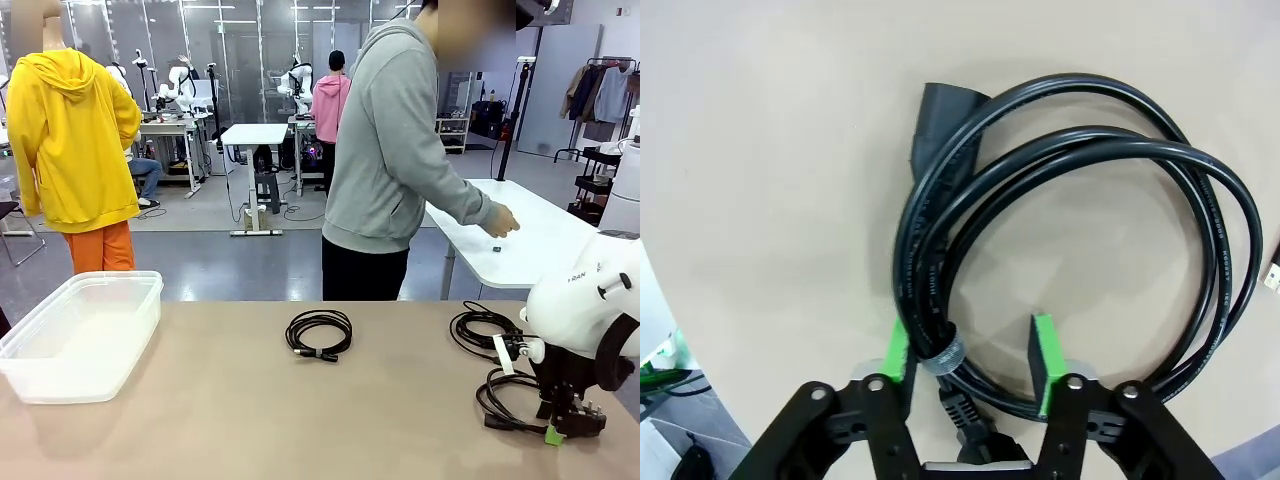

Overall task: Organize and store the cables.
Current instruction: Place the Power Cable into the Organizing box.

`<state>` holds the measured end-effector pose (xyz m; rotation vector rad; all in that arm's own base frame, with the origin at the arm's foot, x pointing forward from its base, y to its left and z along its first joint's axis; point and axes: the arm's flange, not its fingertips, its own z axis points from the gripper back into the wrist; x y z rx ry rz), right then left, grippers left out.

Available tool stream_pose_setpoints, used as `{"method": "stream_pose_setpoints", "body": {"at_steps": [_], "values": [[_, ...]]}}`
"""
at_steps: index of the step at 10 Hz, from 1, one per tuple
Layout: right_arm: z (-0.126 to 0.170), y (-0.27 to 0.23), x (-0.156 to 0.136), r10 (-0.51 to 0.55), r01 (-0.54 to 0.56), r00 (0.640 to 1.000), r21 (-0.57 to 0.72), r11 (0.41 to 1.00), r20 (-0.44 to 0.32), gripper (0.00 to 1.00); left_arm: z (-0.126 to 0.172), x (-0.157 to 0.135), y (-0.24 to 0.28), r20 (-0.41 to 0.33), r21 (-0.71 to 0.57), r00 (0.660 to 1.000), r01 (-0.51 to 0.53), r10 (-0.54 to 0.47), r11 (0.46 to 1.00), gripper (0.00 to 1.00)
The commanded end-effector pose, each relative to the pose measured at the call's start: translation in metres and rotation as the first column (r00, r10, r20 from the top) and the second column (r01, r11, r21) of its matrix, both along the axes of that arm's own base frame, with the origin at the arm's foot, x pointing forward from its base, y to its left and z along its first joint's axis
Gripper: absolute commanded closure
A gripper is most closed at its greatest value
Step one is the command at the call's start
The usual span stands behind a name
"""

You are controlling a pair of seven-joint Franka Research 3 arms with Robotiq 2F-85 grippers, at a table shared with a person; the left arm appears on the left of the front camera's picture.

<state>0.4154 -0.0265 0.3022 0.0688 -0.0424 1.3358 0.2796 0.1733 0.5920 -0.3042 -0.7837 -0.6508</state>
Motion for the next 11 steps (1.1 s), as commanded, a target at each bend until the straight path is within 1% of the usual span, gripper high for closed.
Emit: {"method": "stream_pose_setpoints", "body": {"at_steps": [1, 2, 3, 6, 7, 8, 9, 10, 11], "values": [[-0.022, 0.013, -0.116, -0.029, 0.030, 0.999, -0.032, 0.999, 0.032, 1.00, 0.002, 0.001, 0.001, 0.002, -0.004, 1.000, -0.001, 0.001, 1.000, 0.00], [-0.018, 0.013, -0.116, -0.035, 0.037, 0.999, -0.032, 0.999, 0.039, 0.96, 0.002, 0.001, 0.001, 0.002, -0.004, 1.000, -0.001, 0.001, 1.000, 0.00], [-0.015, 0.015, -0.116, -0.027, 0.029, 0.999, -0.038, 0.999, 0.043, 1.00, 0.002, 0.001, 0.001, 0.002, -0.004, 1.000, -0.001, 0.001, 1.000, 0.00], [0.007, 0.017, -0.114, -0.024, 0.025, 0.998, -0.023, 0.999, 0.051, 1.00, 0.002, 0.001, 0.001, 0.002, -0.004, 1.000, -0.001, 0.001, 1.000, 0.00], [0.017, 0.018, -0.112, -0.032, 0.034, 0.997, -0.030, 0.999, 0.068, 1.00, 0.002, 0.001, 0.001, 0.002, -0.004, 1.000, -0.001, 0.001, 1.000, 0.00], [0.036, 0.019, -0.106, -0.040, 0.041, 0.995, -0.019, 0.999, 0.088, 1.00, 0.002, 0.001, 0.001, 0.002, -0.004, 1.000, -0.001, 0.001, 1.000, 0.00], [0.061, 0.023, -0.101, -0.050, 0.050, 0.996, 0.005, 0.999, 0.079, 1.00, 0.002, 0.001, 0.001, 0.002, -0.004, 1.000, -0.001, 0.001, 1.000, 0.00], [0.079, 0.028, -0.100, -0.042, 0.044, 0.994, -0.014, 0.999, 0.102, 0.99, 0.002, 0.001, 0.001, 0.002, -0.004, 1.000, -0.001, 0.001, 1.000, 0.00], [0.088, 0.029, -0.102, -0.033, 0.034, 0.992, -0.005, 0.999, 0.122, 0.99, 0.002, 0.001, 0.001, 0.002, -0.004, 1.000, -0.001, 0.001, 1.000, 0.00]]}}
